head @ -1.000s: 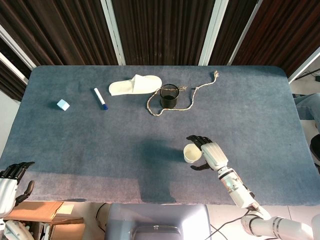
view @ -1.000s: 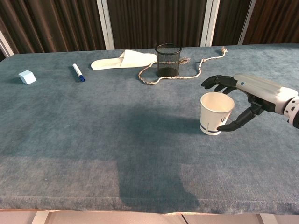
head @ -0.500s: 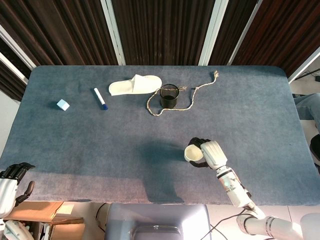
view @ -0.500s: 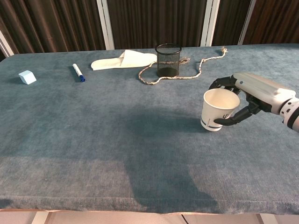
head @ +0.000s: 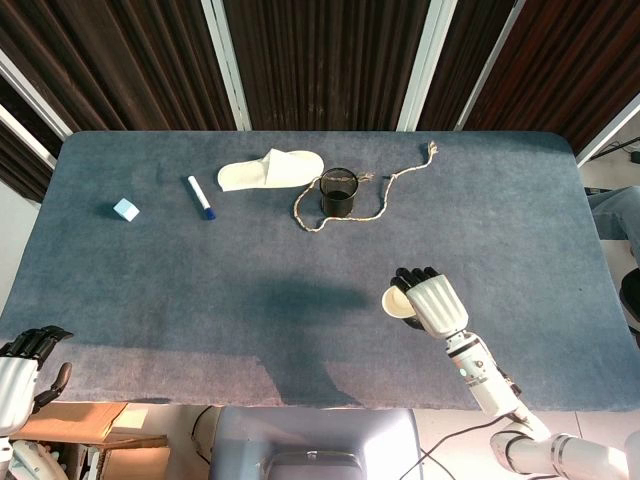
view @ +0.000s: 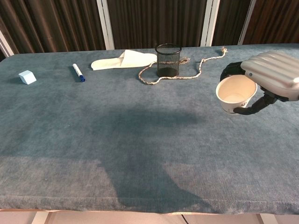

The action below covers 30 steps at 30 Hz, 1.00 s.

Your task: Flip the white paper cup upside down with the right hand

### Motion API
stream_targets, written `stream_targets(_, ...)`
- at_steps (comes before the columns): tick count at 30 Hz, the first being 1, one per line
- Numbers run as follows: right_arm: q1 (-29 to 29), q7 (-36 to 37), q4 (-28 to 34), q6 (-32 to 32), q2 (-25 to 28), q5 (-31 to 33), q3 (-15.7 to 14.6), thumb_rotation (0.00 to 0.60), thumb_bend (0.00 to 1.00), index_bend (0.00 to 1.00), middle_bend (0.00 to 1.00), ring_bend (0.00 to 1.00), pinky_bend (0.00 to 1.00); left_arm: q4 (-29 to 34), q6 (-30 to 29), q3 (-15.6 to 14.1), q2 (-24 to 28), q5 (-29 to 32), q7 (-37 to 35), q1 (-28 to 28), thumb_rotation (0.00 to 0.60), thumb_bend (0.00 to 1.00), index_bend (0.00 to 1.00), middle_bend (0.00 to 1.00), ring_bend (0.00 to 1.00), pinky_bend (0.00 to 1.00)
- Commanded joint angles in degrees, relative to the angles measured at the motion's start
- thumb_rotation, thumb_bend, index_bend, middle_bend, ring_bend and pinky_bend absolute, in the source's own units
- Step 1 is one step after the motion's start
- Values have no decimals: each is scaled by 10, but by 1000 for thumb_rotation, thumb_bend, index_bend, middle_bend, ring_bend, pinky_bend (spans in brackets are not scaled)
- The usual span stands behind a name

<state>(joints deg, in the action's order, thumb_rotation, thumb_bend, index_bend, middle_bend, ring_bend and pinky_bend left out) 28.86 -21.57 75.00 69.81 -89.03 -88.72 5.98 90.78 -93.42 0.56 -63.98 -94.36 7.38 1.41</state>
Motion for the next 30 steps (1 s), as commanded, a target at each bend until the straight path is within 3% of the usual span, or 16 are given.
stream_targets(1, 10, -247, 64, -47, 56, 22, -9, 600, 425, 527, 436, 456, 564, 3, 4, -1, 1, 1, 1, 1, 600, 378, 362, 319, 309, 533)
stream_targets(6, 21, -351, 68, -88, 53, 63, -13, 600, 427, 507, 436, 433, 543, 6, 8, -3, 3, 3, 5, 1, 600, 377, 363, 318, 310, 533)
stream_targets(13, 34, -406, 65, -131, 36, 128, -15, 600, 427, 455, 436, 375, 493, 14, 13, -3, 7, 11, 10, 0, 600, 377, 368, 314, 310, 534)
stream_targets(16, 35, -401, 62, -131, 28, 141, -15, 600, 427, 411, 411, 327, 466, 14, 14, -3, 8, 10, 10, 0, 600, 377, 369, 314, 309, 534)
stream_targets(20, 35, -374, 62, -127, 26, 145, -18, 600, 425, 318, 279, 243, 414, 14, 13, -4, 8, 8, 10, 0, 600, 377, 370, 314, 309, 534)
stream_targets(30, 29, -252, 57, -114, 37, 127, -22, 600, 282, 14, 4, 2, 223, 14, 10, -4, 8, 7, 9, -1, 600, 378, 371, 315, 309, 535)
